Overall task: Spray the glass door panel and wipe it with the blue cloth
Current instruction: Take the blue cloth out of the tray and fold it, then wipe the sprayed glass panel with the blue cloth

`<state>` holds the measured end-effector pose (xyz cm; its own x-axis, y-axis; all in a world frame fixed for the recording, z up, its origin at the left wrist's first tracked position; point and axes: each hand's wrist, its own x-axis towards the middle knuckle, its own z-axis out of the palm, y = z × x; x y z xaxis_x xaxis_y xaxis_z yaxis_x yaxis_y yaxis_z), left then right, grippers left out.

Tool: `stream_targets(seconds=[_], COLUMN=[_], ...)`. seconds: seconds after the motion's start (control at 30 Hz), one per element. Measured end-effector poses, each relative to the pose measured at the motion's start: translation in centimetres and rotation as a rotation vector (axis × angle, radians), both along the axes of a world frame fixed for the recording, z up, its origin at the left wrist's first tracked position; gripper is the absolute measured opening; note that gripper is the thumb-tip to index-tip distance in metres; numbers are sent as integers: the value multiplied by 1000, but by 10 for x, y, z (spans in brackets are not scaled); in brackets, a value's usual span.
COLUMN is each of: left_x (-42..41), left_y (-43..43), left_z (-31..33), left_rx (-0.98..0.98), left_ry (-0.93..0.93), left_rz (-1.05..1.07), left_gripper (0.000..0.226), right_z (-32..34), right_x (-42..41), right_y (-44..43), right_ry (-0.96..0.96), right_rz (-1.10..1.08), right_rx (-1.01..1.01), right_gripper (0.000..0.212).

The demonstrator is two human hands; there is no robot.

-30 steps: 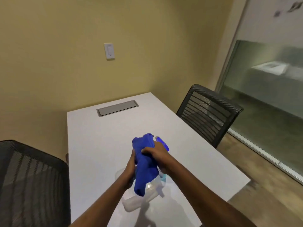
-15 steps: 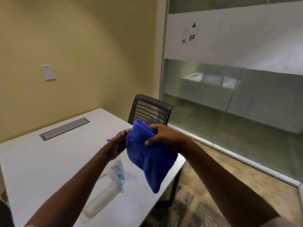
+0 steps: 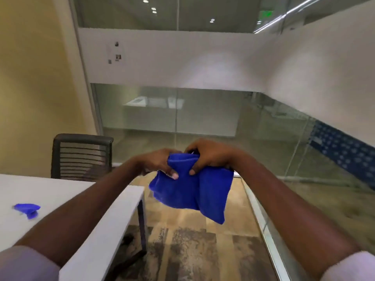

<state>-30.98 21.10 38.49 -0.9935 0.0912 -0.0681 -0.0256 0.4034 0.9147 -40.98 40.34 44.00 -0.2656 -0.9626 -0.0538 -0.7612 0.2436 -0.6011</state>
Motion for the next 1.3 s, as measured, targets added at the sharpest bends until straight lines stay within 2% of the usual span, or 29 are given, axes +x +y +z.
stream_targets(seconds=[0.07, 0.2, 0.33, 0.4, 0.47, 0.53, 0.6, 0.7, 0.83, 0.9, 1.0, 1.1, 1.17, 1.23, 1.3], left_x=[-22, -58, -83, -91, -92, -89, -82, -65, -40, -32, -19, -7, 1, 6, 11], left_y=[32, 98, 168, 207, 248, 292, 338, 410, 502, 547, 613, 682, 727, 768, 804], left_z=[7, 22, 24, 23, 23, 23, 24, 29, 39, 44, 61, 83, 97, 113, 130], left_rx=[-83, -59, -38, 12, 88, 182, 256, 337, 351, 334, 295, 158, 148, 159, 177], left_ry=[25, 113, 190, 294, 359, 349, 331, 358, 400, 432, 518, 687, 789, 851, 896], left_rz=[-24, -137, -264, -261, -275, -352, -427, -528, -712, -770, -852, -924, -917, -904, -874], left_gripper=[56, 20, 13, 22, 31, 28, 32, 29, 17, 19, 44, 41, 42, 35, 35], right_z=[4, 5, -4, -13, -28, -44, -57, -68, -69, -62, -41, -17, 0, 16, 32], right_x=[-7, -13, 1, 16, 34, 57, 83, 127, 183, 208, 245, 280, 300, 312, 317], right_y=[40, 126, 215, 258, 297, 330, 361, 407, 472, 509, 568, 626, 662, 692, 718], right_ry=[80, 173, 203, 187, 95, -40, -96, -83, 84, 174, 403, 688, 812, 873, 887], right_rz=[-154, -471, -747, -913, -1129, -1358, -1519, -1623, -1712, -1797, -1963, -2145, -2208, -2248, -2273], right_rx=[20, 40, 52, -28, -288, -716, -1071, -1292, -1265, -1203, -1017, -715, -609, -621, -794], right_gripper=[32, 29, 20, 10, 21, 19, 16, 24, 42, 42, 33, 17, 11, 10, 7])
